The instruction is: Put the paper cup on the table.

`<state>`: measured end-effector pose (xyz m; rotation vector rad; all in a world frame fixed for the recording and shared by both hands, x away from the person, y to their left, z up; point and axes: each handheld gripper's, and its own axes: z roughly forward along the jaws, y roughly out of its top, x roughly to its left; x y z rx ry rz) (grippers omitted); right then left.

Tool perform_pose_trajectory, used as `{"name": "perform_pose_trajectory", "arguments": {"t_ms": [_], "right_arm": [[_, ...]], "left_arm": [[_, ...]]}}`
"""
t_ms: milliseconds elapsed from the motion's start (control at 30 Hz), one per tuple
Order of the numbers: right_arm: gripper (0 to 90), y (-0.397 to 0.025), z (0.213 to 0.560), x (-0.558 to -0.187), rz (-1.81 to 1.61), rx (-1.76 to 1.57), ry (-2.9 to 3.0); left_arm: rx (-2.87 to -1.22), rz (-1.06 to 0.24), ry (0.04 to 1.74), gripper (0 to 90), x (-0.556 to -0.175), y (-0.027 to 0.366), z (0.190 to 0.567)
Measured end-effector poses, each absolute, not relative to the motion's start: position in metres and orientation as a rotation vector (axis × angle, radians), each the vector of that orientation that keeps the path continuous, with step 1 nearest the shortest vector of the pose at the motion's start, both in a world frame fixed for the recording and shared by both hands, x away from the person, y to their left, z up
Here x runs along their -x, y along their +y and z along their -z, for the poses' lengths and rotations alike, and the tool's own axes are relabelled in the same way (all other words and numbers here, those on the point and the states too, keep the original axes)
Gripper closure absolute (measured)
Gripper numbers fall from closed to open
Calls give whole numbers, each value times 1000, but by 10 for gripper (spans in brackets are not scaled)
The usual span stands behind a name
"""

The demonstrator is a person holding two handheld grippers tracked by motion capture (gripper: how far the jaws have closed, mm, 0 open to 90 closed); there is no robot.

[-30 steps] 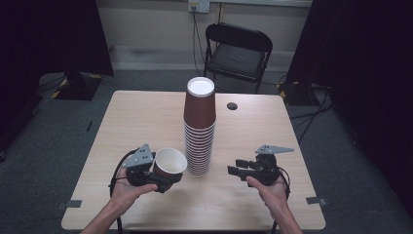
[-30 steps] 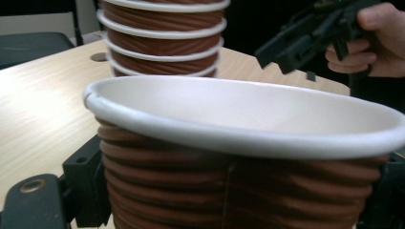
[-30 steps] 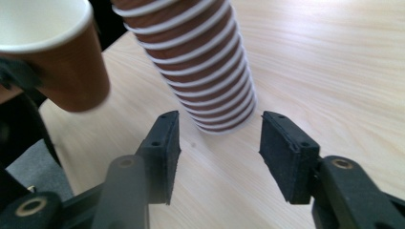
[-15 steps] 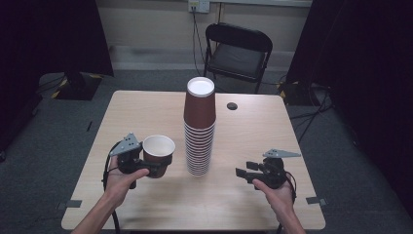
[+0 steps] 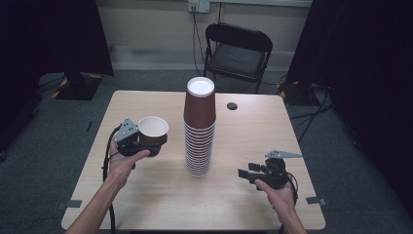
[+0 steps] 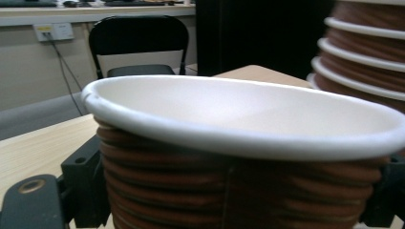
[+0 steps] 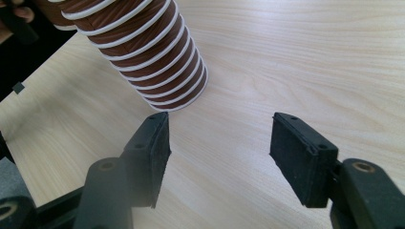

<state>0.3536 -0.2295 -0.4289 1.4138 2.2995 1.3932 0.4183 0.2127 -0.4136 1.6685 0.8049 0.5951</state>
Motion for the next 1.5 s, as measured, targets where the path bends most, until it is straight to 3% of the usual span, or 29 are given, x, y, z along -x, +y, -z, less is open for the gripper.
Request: {"name": "perform_pose_trajectory", "arguments": {"t_ms": [600, 700, 1267, 1500], "right_arm": [[387, -229, 435, -355, -1351, -1436, 2308], [389, -228, 435, -355, -1349, -1437, 2308], [392, -226, 438, -356, -1330, -1450, 2321], [390, -224, 437, -353, -1332, -1453, 2332]], "left_arm": [[-1625, -582, 971, 102, -464, 206, 455], [-1638, -629, 979, 102, -468, 206, 459], [-1761, -560, 952, 95, -466, 205, 469], [-1735, -517, 993, 94, -456, 218, 470]]}}
